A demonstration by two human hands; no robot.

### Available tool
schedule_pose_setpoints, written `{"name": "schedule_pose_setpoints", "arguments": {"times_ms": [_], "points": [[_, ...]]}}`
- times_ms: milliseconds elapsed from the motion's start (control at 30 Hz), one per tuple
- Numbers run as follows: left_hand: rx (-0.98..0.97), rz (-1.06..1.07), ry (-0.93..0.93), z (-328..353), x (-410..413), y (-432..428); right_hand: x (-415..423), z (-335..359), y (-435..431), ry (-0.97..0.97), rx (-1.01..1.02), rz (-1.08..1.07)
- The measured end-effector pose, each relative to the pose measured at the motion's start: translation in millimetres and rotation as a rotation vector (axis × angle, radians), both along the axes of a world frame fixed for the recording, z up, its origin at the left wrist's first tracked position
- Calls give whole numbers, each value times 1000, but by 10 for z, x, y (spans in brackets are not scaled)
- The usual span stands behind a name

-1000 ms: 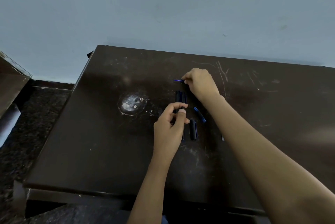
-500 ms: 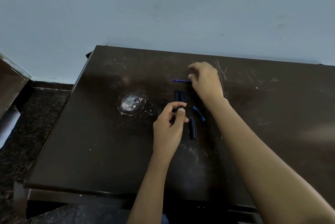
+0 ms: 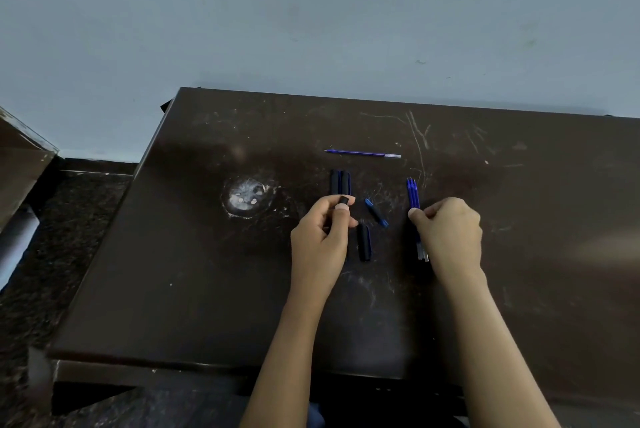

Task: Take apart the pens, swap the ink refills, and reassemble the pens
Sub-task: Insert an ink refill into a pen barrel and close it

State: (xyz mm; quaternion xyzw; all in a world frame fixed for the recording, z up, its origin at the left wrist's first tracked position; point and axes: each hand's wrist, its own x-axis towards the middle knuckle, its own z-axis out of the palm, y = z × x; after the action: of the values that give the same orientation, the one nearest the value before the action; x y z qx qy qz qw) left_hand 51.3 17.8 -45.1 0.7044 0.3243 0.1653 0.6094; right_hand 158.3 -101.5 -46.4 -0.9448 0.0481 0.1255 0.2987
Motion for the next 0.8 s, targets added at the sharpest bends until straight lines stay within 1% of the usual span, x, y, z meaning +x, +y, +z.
{"name": "schedule_pose_setpoints", "arguments": {"times_ms": [67,133,267,333,400,500,533,567,700,800], "points": [[11,-1,-2,9,-1,6,26,-40,31,6,-47,-3],[21,-4,0,12,-6,13,31,-60,42,11,-40,2],[22,-7,-6,5,-19,22,60,-21,-34,23,69,53],[5,-8,-23,10,-21,26,79,75,-72,7,159,75],[3,-15,-44,15,-25,37,97,192,-58,-66,361,71],[27,-56,-59,14,-37,38,65,328,72,-154,790,23],[35,-70,-62,13,-42,36,34,350,124,-174,881,25],[40,-77,-65,9,-45,36,0,362,172,-201,923,44],[62,-72,-58,-18,-31,37,-118,386,303,-243,946,137],[75,-86,-55,-34,-24,28,-149,372,341,-224,899,170]]}}
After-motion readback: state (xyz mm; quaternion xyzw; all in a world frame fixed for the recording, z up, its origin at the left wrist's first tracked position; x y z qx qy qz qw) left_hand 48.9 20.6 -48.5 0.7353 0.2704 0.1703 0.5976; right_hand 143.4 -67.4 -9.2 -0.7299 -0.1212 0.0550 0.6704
